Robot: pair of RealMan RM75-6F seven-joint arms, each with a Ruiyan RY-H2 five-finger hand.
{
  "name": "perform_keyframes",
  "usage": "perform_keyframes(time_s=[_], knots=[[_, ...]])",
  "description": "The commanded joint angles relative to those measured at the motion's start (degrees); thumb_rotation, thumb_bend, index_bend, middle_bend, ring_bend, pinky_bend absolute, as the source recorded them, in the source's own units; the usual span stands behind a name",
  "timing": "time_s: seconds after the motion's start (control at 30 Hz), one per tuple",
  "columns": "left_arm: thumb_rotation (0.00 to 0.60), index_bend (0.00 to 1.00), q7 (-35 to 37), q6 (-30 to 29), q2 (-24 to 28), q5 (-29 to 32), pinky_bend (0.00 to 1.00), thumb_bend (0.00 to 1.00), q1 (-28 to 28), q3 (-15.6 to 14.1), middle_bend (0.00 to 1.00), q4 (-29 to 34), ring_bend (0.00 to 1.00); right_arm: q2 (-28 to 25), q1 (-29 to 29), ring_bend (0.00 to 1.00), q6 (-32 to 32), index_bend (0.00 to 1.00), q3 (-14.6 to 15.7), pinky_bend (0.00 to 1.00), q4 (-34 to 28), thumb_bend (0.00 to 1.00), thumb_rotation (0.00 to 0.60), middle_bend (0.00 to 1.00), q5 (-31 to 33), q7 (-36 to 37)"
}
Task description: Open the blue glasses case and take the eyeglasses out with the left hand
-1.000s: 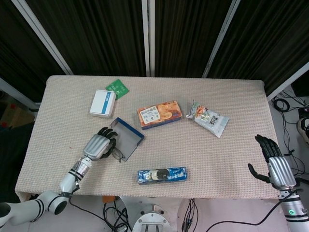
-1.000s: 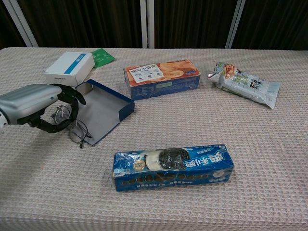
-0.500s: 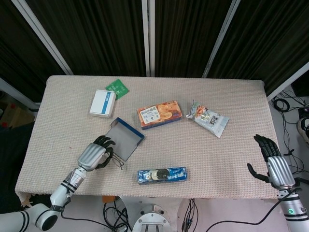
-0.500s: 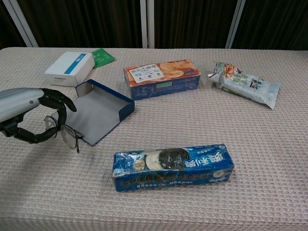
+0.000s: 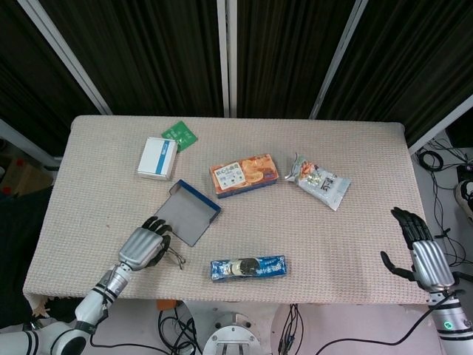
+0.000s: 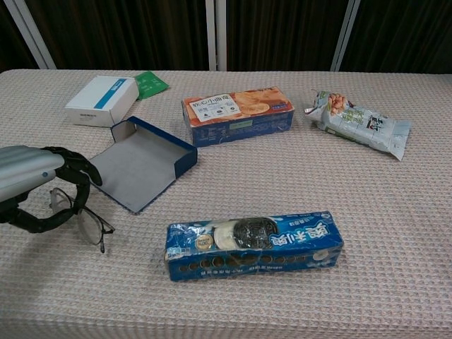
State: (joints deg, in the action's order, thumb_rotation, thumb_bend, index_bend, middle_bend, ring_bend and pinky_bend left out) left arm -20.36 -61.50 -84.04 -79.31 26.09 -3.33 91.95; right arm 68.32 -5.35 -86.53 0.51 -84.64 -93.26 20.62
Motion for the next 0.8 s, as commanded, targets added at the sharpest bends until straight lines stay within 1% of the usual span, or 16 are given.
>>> perform_keyframes(time_s=[0.03, 0.1, 0.17, 0.23, 0.37, 0.43, 0.5, 0.6, 0.7, 0.8], knots=[[0.600, 0.27, -2.83, 0.59, -0.23, 2.37, 0.11, 0.47, -0.04, 0.62, 0.18, 1.50, 0.12, -0.05, 0.07, 0.00, -0.11, 0.01, 0.03, 0.00, 0.03, 0.30, 0.600, 0.05, -0.04, 0.03], [0.600, 0.17, -3.02, -0.56, -0.49, 2.57, 0.11, 0.40, -0.48, 1.07, 0.17, 1.99, 0.12, -0.09, 0.11, 0.00, -0.23, 0.01, 0.00, 0.00, 0.01, 0.30, 0.600, 0.05, -0.07, 0.01], [0.600, 0.13, -2.83, -1.52, -0.42, 2.32, 0.11, 0.37, -0.83, 1.32, 0.16, 2.29, 0.12, -0.14, 0.09, 0.00, -0.27, 0.01, -0.04, 0.00, -0.10, 0.30, 0.600, 0.05, -0.09, -0.02], [0.600, 0.11, -2.13, -2.59, 0.01, 1.94, 0.11, 0.36, -1.22, 1.63, 0.15, 2.70, 0.12, -0.23, 0.03, 0.00, -0.28, 0.01, -0.08, 0.00, -0.28, 0.30, 0.600, 0.05, -0.17, -0.14], [0.600, 0.11, 0.82, -6.35, 2.11, 1.46, 0.11, 0.33, -2.62, 3.27, 0.16, 3.79, 0.12, -0.59, -0.10, 0.00, -0.17, 0.01, -0.23, 0.00, -0.63, 0.30, 0.600, 0.05, -0.08, -0.29], [0.600, 0.12, 3.61, -9.91, 3.73, 1.32, 0.11, 0.32, -4.06, 4.82, 0.16, 3.59, 0.12, -1.05, -0.24, 0.00, 0.26, 0.01, -0.28, 0.00, -0.85, 0.30, 0.600, 0.05, 0.21, -0.22], [0.600, 0.13, 6.01, -13.11, 5.49, 1.81, 0.11, 0.31, -5.61, 6.27, 0.16, 2.53, 0.12, -1.68, -0.47, 0.00, 1.13, 0.01, -0.13, 0.00, -1.07, 0.30, 0.600, 0.05, 0.48, -0.32], [0.600, 0.15, 7.93, -16.50, 7.73, 3.74, 0.11, 0.30, -8.04, 7.61, 0.17, 0.01, 0.12, -2.48, -0.64, 0.00, 1.99, 0.01, -0.20, 0.00, -1.38, 0.30, 0.600, 0.05, 1.21, -0.52], [0.600, 0.16, 10.26, -19.77, 9.79, 5.00, 0.11, 0.29, -11.08, 7.83, 0.17, -1.69, 0.12, -2.82, -0.50, 0.00, 2.17, 0.01, -0.49, 0.00, -1.44, 0.30, 0.600, 0.05, 2.10, -0.77], [0.600, 0.16, 13.10, -22.98, 12.09, 4.69, 0.11, 0.29, -14.54, 6.78, 0.17, -2.06, 0.12, -2.68, -0.17, 0.00, 1.93, 0.01, -0.52, 0.00, -1.51, 0.30, 0.600, 0.05, 2.42, -1.62]])
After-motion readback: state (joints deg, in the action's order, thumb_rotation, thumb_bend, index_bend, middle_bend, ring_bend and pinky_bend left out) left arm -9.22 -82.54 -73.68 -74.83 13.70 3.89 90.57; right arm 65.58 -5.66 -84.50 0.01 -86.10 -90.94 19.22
